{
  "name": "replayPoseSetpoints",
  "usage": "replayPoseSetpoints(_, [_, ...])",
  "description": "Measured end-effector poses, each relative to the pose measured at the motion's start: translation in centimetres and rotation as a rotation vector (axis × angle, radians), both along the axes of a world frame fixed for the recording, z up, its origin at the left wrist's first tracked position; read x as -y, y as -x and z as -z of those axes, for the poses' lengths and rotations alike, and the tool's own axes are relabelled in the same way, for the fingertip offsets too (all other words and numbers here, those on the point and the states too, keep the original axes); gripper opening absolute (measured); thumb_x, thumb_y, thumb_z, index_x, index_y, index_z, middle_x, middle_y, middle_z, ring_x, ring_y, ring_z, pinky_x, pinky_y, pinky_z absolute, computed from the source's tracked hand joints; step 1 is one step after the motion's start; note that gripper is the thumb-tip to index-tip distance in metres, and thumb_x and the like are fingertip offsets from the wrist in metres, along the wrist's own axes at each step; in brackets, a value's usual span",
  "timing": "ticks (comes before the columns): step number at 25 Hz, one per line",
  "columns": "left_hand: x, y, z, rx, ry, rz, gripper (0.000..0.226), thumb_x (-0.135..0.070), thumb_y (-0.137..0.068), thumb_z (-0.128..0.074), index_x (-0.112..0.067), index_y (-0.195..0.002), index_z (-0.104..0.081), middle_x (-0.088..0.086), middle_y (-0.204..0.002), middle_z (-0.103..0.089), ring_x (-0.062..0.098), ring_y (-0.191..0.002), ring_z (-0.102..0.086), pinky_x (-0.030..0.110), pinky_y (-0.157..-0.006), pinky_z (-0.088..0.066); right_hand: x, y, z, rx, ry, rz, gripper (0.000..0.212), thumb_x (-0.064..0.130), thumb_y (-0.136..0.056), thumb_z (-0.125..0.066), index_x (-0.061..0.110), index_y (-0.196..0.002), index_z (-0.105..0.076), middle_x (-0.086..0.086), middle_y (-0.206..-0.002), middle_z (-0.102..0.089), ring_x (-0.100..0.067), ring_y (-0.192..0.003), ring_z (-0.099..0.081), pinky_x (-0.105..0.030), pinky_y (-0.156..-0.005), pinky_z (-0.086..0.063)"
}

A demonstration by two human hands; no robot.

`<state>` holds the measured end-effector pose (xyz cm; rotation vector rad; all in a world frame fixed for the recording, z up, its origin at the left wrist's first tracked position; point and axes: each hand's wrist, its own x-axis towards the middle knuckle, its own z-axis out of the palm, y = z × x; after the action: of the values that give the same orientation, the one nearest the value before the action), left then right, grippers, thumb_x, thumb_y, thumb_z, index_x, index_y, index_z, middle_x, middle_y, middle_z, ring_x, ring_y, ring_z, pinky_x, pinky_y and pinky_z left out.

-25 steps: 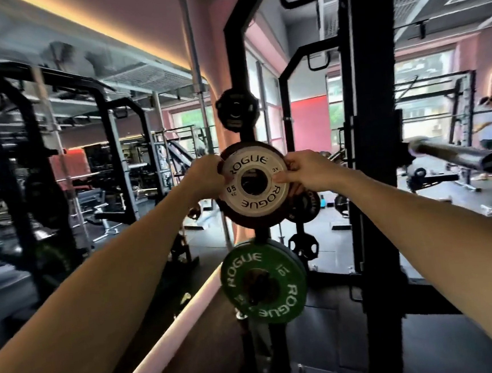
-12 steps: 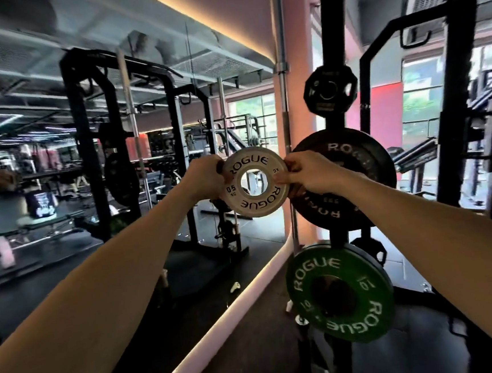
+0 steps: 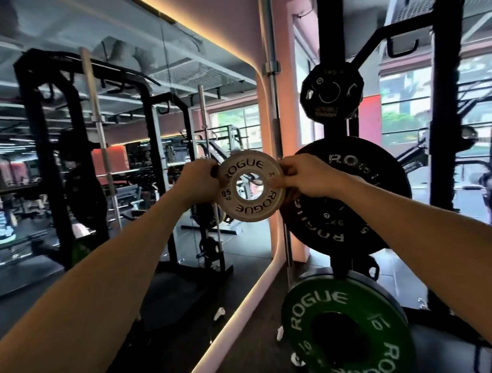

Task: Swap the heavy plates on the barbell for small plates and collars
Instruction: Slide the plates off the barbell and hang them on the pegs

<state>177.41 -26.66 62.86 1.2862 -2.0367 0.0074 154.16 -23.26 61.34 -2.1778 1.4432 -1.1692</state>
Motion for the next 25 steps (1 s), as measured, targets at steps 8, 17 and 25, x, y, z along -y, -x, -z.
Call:
replayPoseSetpoints(8, [7.6, 9.8, -0.9, 0.014, 0.029, 0.220, 0.015, -0.001, -0.082, -0.059, 0.002, -0.095, -0.067, 0.023, -0.096, -0.069, 0.034, -0.093, -0.065, 0.033, -0.075, -0.052, 3.1, 8.3, -0.8, 0.030, -0.015, 0.240, 0.018, 0.022, -0.087, -0.070, 0.006, -0.092, -0.061, -0.018, -0.086, -0.073, -0.032, -0.069, -0.071, -0.041, -0.069, -0.059])
replayPoseSetpoints(17, [13.5, 17.1, -6.6, -0.029, 0.115, 0.437, 0.013, -0.002, -0.084, -0.058, 0.000, -0.093, -0.067, 0.012, -0.084, -0.061, 0.025, -0.081, -0.061, 0.028, -0.064, -0.044, 5.2, 14.0, -6.4, 0.000, 0.091, 0.434, 0.011, 0.021, -0.087, -0.070, 0.014, -0.088, -0.061, -0.016, -0.083, -0.074, -0.032, -0.068, -0.071, -0.047, -0.074, -0.057])
replayPoseSetpoints(25, [16.5, 19.7, -14.5, -0.153, 0.240, 0.545, 0.017, -0.011, -0.092, -0.059, -0.001, -0.105, -0.063, 0.015, -0.094, -0.067, 0.031, -0.081, -0.066, 0.040, -0.069, -0.057, 6.2, 15.8, -14.6, -0.077, 0.229, 0.472, 0.029, 0.026, -0.087, -0.070, 0.000, -0.098, -0.063, -0.020, -0.081, -0.073, -0.032, -0.068, -0.071, -0.036, -0.062, -0.057])
